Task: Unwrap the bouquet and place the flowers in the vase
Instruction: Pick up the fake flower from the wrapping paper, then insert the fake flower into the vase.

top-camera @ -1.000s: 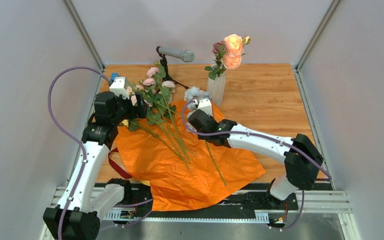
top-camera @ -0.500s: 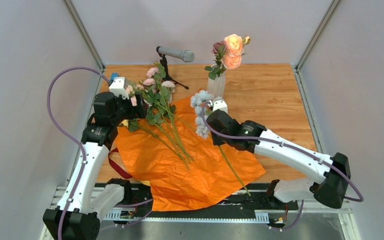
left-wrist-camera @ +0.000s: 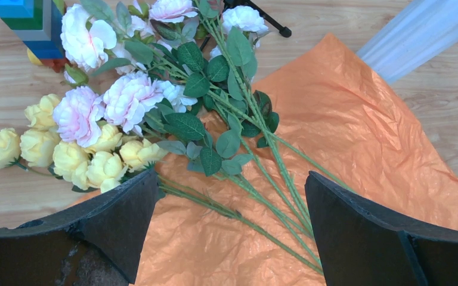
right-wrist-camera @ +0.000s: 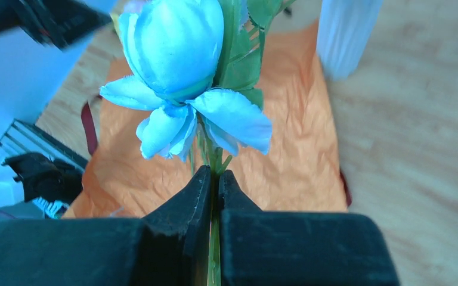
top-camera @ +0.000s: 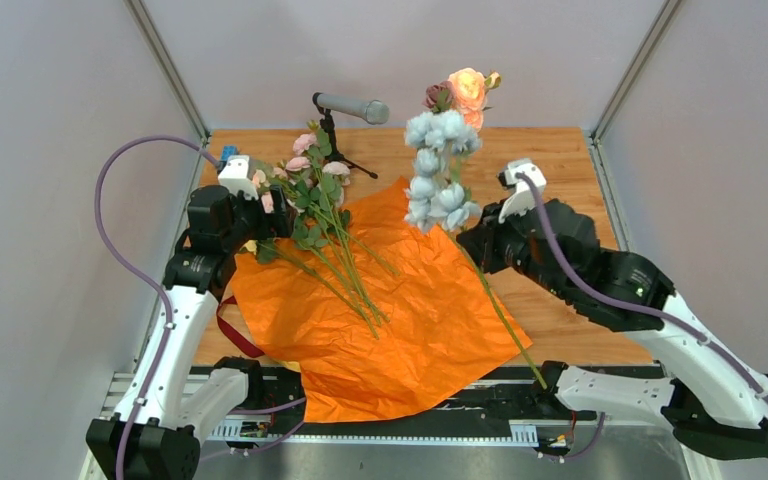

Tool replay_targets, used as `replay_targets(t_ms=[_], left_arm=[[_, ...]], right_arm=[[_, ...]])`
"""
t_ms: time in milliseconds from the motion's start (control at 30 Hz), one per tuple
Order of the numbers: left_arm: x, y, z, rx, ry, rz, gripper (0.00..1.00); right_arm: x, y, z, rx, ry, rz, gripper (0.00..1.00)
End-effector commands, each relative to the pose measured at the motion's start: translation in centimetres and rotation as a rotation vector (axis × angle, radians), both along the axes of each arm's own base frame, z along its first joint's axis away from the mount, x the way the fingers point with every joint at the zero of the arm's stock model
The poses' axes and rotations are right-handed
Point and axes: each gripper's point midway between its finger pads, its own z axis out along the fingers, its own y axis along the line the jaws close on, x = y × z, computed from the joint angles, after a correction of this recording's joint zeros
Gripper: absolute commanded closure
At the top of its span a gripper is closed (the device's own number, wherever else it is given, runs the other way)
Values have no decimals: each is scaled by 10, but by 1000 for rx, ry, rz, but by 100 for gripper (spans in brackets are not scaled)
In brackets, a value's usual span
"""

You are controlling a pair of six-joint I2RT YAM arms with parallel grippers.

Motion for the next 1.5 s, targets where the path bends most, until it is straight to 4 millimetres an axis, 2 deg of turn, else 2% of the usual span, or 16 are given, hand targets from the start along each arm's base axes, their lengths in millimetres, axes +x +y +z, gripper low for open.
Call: replay_targets(t_ms=[0,67,133,267,333,367,467,600,800,900,1233,1467], left_arm=[[5,0,8,-8,-35,0,0],[5,2,9,-2,-44,6,0],[6,7,8,19,-45,26,0],[9,12,0,41,-20,46,0],[11,10,-6,41,2,40,0],[12,10,-8,42,11,39,0],[13,10,-13,44,28,38,0],[15,12,-18,54,43,45,0],[17,12,-25,59,65,47,0],[17,12,-26,59,71,44,0],[17,5,-21,50,36,2,0],[18,5,-22,54,39,1,0]], right_arm=[[25,2,89,49,-294,-1,100],[39,2,128,99,-439,-46,100],[52,-10,164,166,-596,-152,100],[80,-33,217,270,-790,-325,100],[101,-36,233,321,-806,-340,100],[118,-46,240,349,-809,-368,100],[158,-60,252,399,-803,-401,100],[187,-82,272,456,-845,-438,100],[221,-130,272,486,-884,-528,100],[237,-137,264,481,-909,-522,100],[296,-112,231,458,-960,-388,100],[330,-76,215,521,-908,-242,100]])
